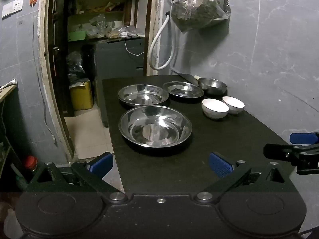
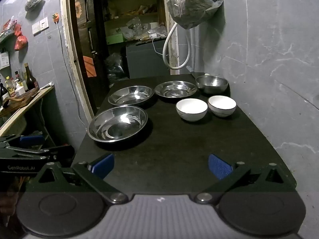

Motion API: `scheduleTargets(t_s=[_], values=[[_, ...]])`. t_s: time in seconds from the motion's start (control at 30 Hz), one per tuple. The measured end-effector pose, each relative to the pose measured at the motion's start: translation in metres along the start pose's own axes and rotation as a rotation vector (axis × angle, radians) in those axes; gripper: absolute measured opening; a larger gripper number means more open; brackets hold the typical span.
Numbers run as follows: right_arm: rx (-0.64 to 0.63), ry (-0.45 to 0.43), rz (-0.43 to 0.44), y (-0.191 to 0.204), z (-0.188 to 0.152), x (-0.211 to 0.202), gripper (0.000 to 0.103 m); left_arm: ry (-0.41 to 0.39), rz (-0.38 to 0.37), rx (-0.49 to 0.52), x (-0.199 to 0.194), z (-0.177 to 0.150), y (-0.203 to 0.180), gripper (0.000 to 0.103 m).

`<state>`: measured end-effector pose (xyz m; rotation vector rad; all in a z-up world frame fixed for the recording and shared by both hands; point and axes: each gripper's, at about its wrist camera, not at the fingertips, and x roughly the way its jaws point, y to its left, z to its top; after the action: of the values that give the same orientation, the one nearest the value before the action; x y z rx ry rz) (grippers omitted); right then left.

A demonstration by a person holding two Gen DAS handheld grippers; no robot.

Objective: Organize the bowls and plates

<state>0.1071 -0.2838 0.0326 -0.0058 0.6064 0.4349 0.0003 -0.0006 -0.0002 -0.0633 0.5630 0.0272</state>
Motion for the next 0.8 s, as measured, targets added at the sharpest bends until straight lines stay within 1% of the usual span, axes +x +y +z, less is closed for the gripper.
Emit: scheduleTargets(t_s=[0.43, 0.47, 0.8], values=[[-0.007, 0.002, 0.0, 0.0021, -0.0012, -0.0026, 0.103, 0.003, 0.006, -0.006, 0.0004, 0.0008, -0.0087, 0.102], [-0.007, 0.002, 0.0, 0.0019, -0.0012, -0.0025, 0.103, 0.005, -0.005, -0.01, -0.0007, -0.0027, -0.0005, 0.102], [-0.009, 0.001, -0.002, 0.0026, -0.0011, -0.0036, 0.103, 0.008, 0.003, -0.021, 0.0, -0.0004, 0.0003, 0.102]])
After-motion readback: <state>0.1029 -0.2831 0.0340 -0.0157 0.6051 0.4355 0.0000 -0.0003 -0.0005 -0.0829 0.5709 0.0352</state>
